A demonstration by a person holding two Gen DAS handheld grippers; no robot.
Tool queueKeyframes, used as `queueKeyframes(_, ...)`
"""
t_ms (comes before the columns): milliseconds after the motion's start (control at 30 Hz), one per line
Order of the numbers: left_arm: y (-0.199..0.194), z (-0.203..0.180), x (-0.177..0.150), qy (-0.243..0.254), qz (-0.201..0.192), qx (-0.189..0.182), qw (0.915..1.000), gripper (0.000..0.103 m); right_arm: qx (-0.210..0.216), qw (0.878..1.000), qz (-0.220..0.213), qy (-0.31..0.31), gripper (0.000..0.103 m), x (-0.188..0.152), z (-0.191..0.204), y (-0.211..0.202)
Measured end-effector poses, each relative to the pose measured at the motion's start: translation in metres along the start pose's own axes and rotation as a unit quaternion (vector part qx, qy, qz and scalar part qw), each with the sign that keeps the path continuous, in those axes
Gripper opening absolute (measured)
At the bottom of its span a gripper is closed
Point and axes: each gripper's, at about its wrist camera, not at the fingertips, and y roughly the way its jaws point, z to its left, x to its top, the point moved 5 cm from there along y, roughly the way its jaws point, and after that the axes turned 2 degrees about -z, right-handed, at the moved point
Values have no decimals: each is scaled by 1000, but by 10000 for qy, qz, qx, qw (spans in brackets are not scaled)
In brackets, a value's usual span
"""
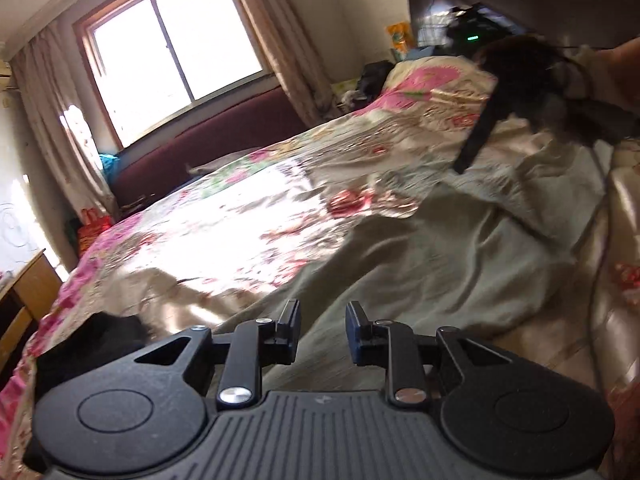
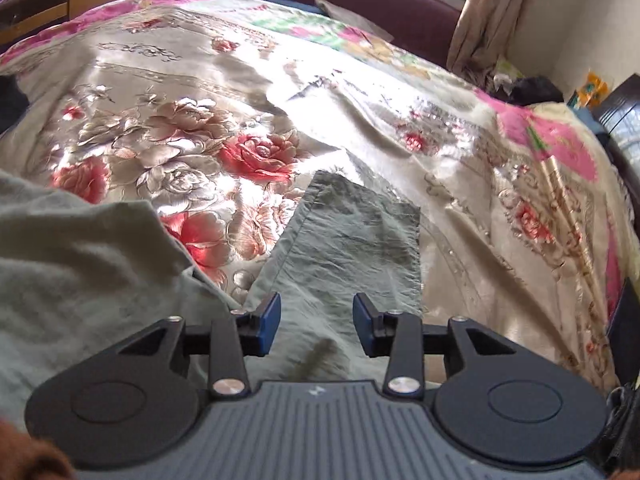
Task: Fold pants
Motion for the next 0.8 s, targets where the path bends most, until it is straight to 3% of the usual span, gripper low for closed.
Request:
queueKeyframes(67, 14, -29, 8, -59, -95, -509, 9986, 40, 129, 9997, 172, 63, 40, 9, 2, 18)
queueKeyframes(167, 30, -66, 13, -121, -121, -1030, 9945, 40, -175, 9993, 277, 178, 40, 26, 0, 54)
queueKeyframes(300, 36, -100, 20, -224, -215, -1397, 9897, 40, -120, 9959, 497, 751, 40, 44, -3, 96)
queueKeyframes(433, 46, -113, 28, -314, -228, -1479, 9882, 40, -352, 9948, 603, 745, 42, 48, -4, 125)
queueKeyframes(467, 48, -114, 28, -300, -213, -1437, 9889, 40, -405, 9936, 613, 863, 37, 50, -11, 125)
queueKeyframes(500, 50, -115, 30, -298, -200, -1395, 9896, 40, -402, 9918, 638, 1036, 5, 50, -20, 123)
queueKeyframes(667, 54, -119, 36, -384, -146, -1388, 9895, 40, -246, 9867, 310, 1577, 2, 41, -71, 86)
queueKeyframes(800, 60, -131, 48, -190, -212, -1403, 9897, 40, 61, 9671, -468, 2501, 2, 16, -135, 10)
